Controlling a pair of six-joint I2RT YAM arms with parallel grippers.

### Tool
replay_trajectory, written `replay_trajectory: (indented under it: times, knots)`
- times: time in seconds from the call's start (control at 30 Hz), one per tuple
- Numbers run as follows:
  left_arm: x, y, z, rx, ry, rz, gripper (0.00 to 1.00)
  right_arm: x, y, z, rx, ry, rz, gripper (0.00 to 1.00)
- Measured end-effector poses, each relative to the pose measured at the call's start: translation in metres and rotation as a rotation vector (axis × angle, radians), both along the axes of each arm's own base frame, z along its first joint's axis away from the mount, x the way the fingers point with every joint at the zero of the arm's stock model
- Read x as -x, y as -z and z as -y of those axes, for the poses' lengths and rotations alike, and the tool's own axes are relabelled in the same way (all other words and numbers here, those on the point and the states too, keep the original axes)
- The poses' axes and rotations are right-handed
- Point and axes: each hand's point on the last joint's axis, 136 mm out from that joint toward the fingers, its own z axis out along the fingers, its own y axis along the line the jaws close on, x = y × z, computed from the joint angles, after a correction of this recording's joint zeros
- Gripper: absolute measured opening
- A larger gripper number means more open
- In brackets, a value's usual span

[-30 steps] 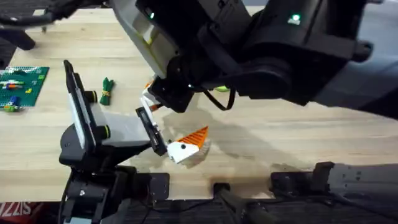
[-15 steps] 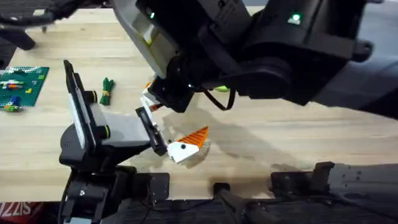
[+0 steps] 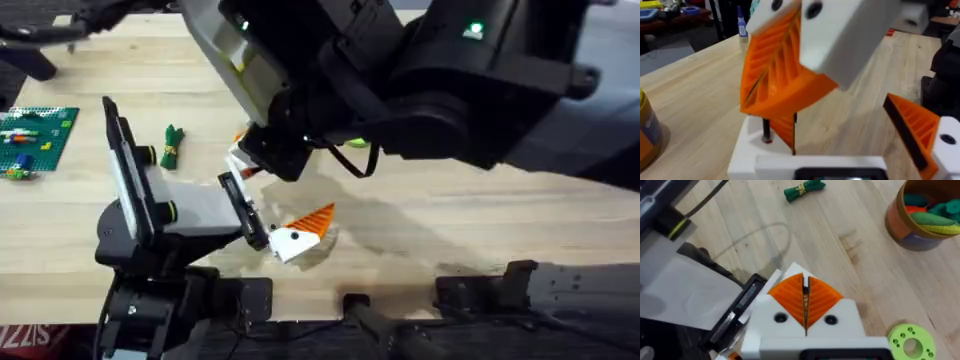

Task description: Pick up the gripper from the table and insert it into the empty holder that is missing its gripper. Then pick up a screw, insert it into the mounting hole, and use the screwdriver to tighten it. Finally, clean up the table by picking up the vegetable and placing it into the bucket.

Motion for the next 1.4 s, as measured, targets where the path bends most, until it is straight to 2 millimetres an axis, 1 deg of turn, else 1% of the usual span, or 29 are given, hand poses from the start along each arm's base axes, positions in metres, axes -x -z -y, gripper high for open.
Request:
replay_trajectory:
  times: [1.4]
  knots:
    - [0.0, 0.0, 0.0, 0.0, 0.0, 0.0, 0.986, 0.0019, -0.0009, -0.0019, -0.009, -0.01, -0.007, 0.007]
